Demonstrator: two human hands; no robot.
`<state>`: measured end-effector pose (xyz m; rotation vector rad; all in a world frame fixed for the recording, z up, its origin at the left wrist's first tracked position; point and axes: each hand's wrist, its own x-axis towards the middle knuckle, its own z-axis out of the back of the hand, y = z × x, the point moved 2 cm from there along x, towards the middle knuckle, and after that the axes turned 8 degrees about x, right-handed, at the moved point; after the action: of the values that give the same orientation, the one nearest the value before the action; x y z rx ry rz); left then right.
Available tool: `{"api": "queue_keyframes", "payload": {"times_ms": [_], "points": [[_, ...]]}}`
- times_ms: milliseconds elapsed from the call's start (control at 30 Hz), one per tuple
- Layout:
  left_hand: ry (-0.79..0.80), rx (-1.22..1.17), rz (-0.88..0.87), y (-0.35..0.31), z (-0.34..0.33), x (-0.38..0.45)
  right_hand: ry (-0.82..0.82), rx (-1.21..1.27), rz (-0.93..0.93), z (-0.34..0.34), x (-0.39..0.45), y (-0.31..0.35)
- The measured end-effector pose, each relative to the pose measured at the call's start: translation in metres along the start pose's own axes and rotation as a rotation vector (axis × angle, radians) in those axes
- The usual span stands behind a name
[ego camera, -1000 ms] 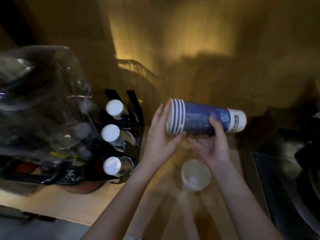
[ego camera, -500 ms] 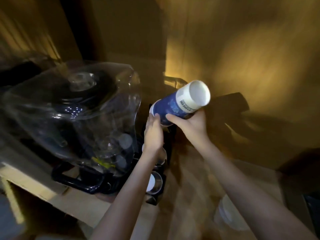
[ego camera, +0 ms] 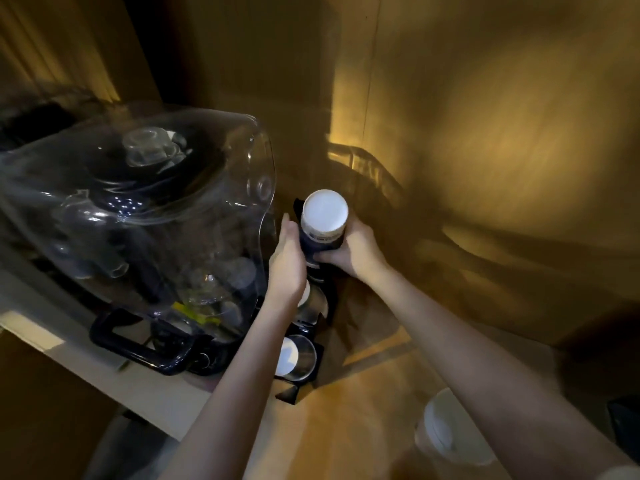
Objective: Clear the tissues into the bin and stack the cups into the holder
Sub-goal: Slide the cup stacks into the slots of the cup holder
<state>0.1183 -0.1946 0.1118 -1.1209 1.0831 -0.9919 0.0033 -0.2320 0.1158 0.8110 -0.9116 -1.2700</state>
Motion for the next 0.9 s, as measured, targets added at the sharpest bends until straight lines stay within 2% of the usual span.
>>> {"api": "queue_keyframes", "payload": {"times_ms": [100,167,267,367,633,800,900], "points": [[-0.017,0.333,-0.319,-0.014,-0.002,-0.014,0.005,-0.028,-0.040,-0.010,0.006,-0.014],[0.008,0.513,-0.431,-0.012,-0.006,-0.018,0.085,-0.096,-0.116,-0.016,0.009,-0.023],[0.095,0.756,-0.323,0.006,-0.009,-0.009,0.212,-0.190,-0.238,-0.023,0.004,-0.033],[0.100,1.048,-0.332,0.018,-0.012,-0.002,0.208,-0.112,-0.281,-0.020,-0.008,-0.036],[0.042,1.239,-0.380,0.006,-0.018,0.005,0.157,0.238,-0.399,0.014,-0.035,-0.044],[0.073,1.275,-0.387,0.006,-0.015,0.008,0.064,0.318,-0.436,0.050,-0.055,-0.053],[0.027,1.316,-0.439,-0.001,-0.017,0.007,0.025,0.240,-0.414,0.077,-0.076,-0.063]]}}
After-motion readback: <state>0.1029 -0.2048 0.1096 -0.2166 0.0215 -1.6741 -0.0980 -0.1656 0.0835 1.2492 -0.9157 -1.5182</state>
